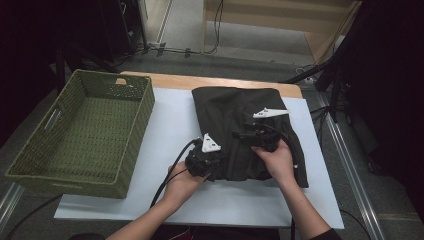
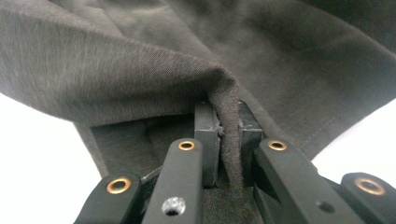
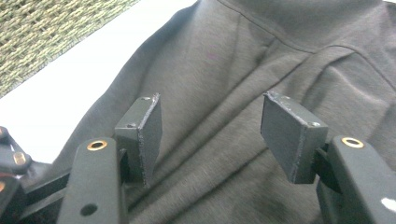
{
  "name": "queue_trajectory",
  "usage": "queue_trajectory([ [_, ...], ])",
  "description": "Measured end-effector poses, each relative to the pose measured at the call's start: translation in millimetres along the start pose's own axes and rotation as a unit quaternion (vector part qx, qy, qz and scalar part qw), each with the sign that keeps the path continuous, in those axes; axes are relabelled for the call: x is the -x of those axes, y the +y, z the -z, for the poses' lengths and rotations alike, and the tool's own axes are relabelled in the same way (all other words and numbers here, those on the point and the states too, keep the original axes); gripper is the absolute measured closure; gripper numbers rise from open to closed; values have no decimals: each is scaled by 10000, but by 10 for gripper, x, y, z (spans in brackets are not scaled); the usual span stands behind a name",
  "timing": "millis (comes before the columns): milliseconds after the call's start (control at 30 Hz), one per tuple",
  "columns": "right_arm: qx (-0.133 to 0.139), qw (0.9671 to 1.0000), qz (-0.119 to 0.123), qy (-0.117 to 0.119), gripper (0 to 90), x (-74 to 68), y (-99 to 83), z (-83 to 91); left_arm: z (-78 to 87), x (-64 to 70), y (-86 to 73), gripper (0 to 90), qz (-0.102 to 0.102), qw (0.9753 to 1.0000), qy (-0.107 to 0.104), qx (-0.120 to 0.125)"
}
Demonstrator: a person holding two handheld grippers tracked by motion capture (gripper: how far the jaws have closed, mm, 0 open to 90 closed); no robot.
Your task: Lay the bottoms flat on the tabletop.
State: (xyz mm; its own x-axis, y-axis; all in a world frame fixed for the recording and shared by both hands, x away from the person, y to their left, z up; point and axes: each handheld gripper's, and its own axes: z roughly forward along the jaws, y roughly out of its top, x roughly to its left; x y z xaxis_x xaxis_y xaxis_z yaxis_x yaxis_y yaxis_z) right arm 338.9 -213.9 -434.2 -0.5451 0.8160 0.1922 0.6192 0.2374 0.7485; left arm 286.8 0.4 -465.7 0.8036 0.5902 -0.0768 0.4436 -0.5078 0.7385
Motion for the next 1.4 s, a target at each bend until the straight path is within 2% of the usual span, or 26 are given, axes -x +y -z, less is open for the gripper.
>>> queue_trajectory([
  [133,-72,9999,96,53,372,-55,4,-65,-48,92,-62,833,-128,9999,13,2],
  [333,-240,9995,186,80,371,-106,15,-223,-45,129,-115,794,-42,9999,-107,27],
  [500,-233,9993,259,143,376,-157,69,-334,-1,127,-140,817,-22,9999,-120,29],
  [600,-322,9990,262,140,379,-202,103,-442,8,124,-157,827,54,9999,-162,29],
  [833,-399,9977,386,389,380,-361,127,-595,-20,137,-199,825,77,9998,-182,-23],
  [900,-568,9970,354,391,380,-367,94,-698,-26,156,-205,823,43,9998,-194,-34],
  [933,-739,9960,358,358,381,-365,59,-777,-25,160,-206,824,30,9998,-194,-42],
  [967,-827,9952,429,313,391,-363,37,-820,-24,166,-207,824,25,9998,-183,-49],
  [1033,-935,9937,570,221,441,-366,-15,-885,-17,161,-207,824,37,9998,-200,-52],
  [1067,-973,9934,574,176,506,-365,-25,-896,-15,156,-206,824,57,9998,-204,-45],
  [1167,-1041,9927,537,287,831,-342,-28,-896,15,131,-191,823,94,9997,-246,-16],
  [1267,-1164,9926,305,168,860,-329,36,-811,173,68,-122,823,101,9992,-343,155],
  [1300,-1033,9942,290,112,861,-295,75,-711,218,47,-100,799,95,9991,-380,166],
  [1333,-940,9952,240,97,861,-269,98,-643,299,13,-77,773,108,9986,-431,282],
  [1400,-730,9972,89,98,861,-166,146,-471,414,-48,-48,733,208,9976,-515,413],
])
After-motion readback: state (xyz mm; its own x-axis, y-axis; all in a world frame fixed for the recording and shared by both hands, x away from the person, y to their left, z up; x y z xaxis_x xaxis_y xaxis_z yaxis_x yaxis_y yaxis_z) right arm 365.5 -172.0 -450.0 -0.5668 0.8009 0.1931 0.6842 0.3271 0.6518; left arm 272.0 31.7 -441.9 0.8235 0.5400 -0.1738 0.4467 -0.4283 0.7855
